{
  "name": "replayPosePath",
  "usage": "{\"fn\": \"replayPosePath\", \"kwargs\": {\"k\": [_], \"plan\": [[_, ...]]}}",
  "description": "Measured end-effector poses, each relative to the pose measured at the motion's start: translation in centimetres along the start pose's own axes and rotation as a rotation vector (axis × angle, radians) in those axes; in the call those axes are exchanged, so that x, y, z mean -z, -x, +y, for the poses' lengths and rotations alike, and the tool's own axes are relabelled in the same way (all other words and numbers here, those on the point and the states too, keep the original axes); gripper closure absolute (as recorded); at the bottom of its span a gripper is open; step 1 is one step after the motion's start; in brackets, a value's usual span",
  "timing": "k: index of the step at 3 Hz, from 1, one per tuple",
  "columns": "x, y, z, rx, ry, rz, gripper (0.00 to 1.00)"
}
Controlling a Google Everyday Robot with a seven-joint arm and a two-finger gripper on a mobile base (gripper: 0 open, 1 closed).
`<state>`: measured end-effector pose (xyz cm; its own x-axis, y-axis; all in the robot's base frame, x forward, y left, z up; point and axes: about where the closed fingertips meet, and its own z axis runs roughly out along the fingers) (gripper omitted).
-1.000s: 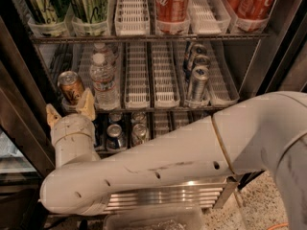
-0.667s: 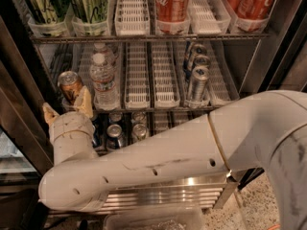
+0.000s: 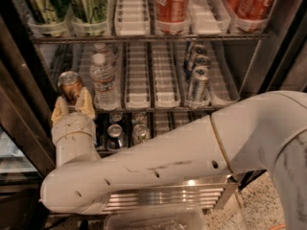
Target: Pick orange can from middle shelf of fridge
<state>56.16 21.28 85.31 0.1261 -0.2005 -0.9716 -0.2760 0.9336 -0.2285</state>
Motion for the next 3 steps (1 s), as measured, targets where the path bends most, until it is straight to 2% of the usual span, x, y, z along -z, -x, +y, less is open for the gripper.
{"fn": "replayPosePath", "kwargs": {"k": [1,2,3], "plan": [[1.4,0.7,-0.4,-0.010,0.006,-0.001,0.37],[-1.6,-0.3,-0.2,-0.010,0.004,-0.012,0.34],[-1.9,-0.4,-0.3,-0.009,0.001,-0.012,0.33]]}}
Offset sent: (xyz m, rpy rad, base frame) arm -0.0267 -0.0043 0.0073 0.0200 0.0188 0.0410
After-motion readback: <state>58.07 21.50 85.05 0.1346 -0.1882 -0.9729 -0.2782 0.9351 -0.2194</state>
